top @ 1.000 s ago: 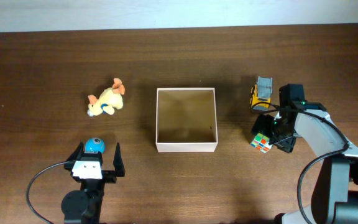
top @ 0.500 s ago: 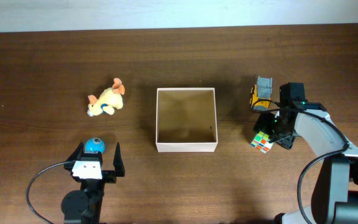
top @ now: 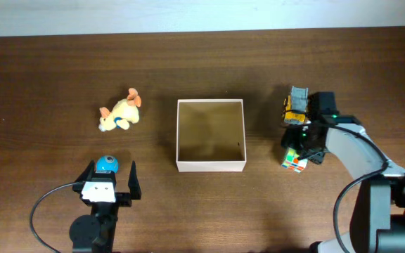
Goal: Pack container
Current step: 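Close the right gripper on the Rubik's cube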
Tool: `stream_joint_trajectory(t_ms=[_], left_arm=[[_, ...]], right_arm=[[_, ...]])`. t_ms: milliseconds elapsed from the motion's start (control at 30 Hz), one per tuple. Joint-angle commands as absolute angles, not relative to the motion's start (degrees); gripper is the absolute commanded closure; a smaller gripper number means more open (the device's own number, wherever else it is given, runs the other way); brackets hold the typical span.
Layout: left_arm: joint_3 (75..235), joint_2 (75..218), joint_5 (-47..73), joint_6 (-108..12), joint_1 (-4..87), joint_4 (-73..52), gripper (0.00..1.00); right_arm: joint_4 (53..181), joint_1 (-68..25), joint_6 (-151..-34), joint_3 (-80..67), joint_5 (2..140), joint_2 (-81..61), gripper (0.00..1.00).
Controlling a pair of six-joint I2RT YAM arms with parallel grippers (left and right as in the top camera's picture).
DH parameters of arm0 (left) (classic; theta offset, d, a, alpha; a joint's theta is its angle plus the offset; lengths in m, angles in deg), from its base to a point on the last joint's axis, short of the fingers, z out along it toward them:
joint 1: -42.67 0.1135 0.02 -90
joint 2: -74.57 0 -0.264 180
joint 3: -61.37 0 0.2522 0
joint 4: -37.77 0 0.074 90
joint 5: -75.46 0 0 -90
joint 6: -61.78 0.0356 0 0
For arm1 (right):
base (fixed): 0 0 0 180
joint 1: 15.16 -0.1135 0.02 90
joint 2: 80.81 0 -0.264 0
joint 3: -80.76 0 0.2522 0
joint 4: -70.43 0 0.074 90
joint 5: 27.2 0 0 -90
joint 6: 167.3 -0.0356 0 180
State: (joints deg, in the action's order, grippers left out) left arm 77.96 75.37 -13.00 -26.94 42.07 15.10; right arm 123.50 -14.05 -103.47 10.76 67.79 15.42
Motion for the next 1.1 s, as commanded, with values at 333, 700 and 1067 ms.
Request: stream_joint_trajectory(t_ms=[333, 700, 1067], left_arm=[[77.56, 74.87, -12.76, -26.05, 42.35, 15.23, 0.01], [77.56, 74.87, -12.78, -26.05, 42.35, 15.23, 0.01], [77.56, 74.87, -12.76, -26.05, 42.35, 15.23, 0.01]], right_arm=[[125.12, -18.14, -106.07, 10.21, 64.12, 16.01, 0.26], [127.65, -18.14, -95.19, 10.45, 62.94, 16.03, 0.25], [127.0, -18.34, -85.0, 10.47, 67.36, 16.03, 0.25]])
